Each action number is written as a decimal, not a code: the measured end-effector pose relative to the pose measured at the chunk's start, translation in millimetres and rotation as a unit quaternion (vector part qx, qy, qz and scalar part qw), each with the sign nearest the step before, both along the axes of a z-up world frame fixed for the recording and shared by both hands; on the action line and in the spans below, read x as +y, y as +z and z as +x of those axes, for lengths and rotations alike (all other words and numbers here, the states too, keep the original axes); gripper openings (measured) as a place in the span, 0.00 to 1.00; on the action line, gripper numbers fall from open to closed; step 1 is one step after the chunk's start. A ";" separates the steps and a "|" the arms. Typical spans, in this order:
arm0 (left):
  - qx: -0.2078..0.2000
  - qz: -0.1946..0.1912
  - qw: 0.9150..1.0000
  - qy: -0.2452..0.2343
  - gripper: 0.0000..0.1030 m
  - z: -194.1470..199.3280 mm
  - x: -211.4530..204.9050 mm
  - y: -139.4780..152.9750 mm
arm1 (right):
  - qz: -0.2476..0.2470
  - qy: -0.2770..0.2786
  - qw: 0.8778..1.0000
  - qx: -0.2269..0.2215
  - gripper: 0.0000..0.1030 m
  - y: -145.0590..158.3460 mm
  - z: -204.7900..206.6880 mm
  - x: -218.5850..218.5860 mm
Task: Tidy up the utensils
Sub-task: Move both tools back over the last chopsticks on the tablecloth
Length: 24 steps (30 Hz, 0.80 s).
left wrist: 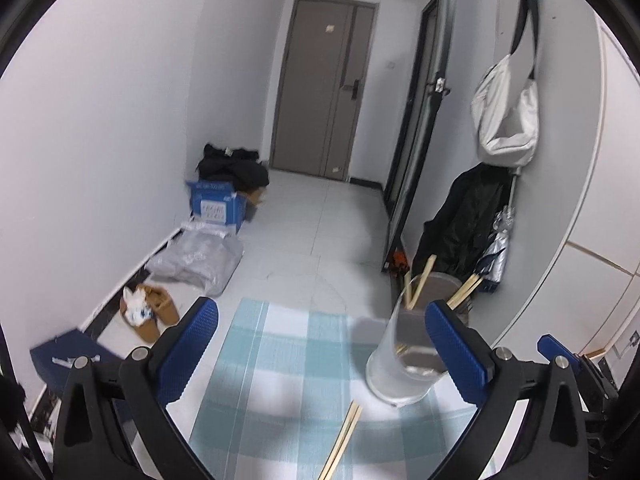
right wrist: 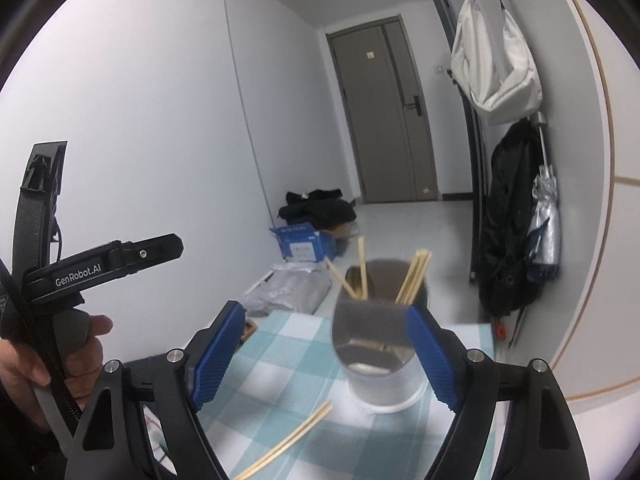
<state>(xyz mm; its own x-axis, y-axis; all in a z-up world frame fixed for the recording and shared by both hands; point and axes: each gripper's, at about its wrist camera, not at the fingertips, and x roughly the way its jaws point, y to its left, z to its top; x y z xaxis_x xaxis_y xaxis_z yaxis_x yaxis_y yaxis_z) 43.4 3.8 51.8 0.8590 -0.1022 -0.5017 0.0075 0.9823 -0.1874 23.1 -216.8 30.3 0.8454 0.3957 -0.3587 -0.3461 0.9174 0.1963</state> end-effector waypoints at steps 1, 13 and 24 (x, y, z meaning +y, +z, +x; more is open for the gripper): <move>0.005 -0.001 1.000 0.004 0.99 -0.6 2.2 -4.9 | -0.003 0.001 1.000 0.007 0.81 -6.2 0.3 3.1; 0.046 -0.018 0.998 0.036 0.99 2.0 29.4 -53.2 | -0.031 0.005 0.993 0.110 0.82 -70.5 15.3 30.7; 0.105 -0.056 0.992 0.028 0.98 13.5 58.7 -73.9 | -0.041 0.002 0.963 0.268 0.82 -149.9 43.5 52.9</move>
